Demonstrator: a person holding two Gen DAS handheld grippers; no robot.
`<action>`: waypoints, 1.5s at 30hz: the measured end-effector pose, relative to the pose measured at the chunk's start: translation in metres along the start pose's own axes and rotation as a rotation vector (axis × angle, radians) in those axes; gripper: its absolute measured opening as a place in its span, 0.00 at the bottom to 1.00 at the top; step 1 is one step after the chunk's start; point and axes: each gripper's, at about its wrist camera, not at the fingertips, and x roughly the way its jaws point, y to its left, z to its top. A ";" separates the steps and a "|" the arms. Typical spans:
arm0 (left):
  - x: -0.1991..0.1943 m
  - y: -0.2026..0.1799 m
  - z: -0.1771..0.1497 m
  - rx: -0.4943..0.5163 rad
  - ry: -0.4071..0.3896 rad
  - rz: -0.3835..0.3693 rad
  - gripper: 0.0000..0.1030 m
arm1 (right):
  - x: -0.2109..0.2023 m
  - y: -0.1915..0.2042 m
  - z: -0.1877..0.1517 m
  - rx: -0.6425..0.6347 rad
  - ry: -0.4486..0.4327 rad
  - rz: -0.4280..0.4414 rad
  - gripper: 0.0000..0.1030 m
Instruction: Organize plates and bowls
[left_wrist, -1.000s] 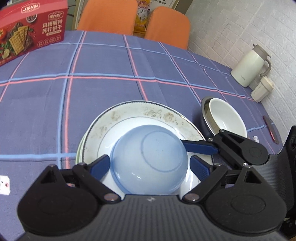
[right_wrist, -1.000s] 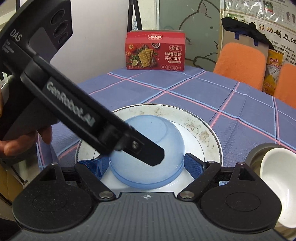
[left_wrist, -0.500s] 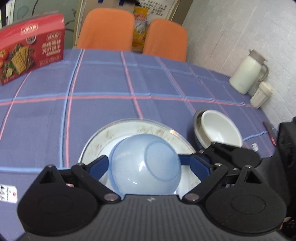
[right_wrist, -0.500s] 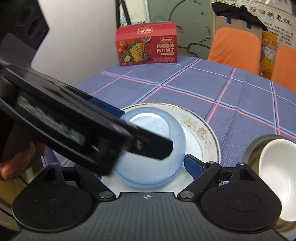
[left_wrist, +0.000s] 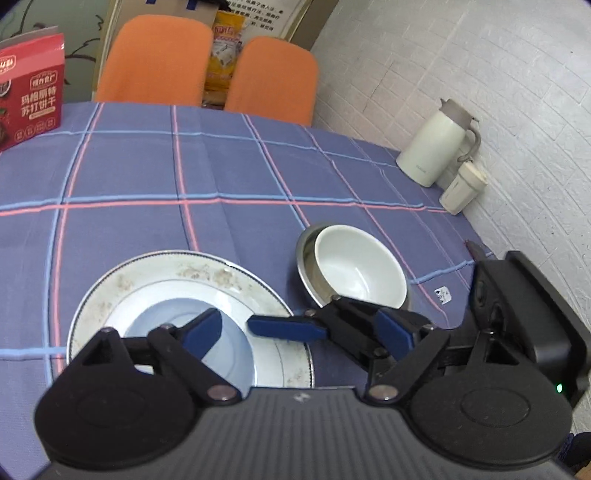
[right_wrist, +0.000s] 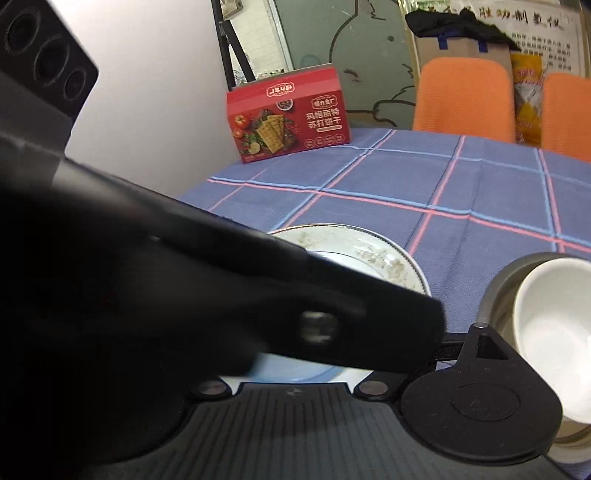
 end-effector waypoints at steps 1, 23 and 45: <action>0.001 0.002 -0.001 -0.014 0.004 0.001 0.86 | -0.001 0.000 -0.002 -0.005 -0.003 -0.013 0.73; -0.005 0.036 -0.008 0.265 0.212 0.246 0.91 | -0.005 0.030 -0.009 -0.350 0.125 -0.087 0.73; 0.001 0.038 0.002 0.200 0.149 0.078 0.90 | 0.010 0.014 -0.005 -0.313 0.121 -0.067 0.75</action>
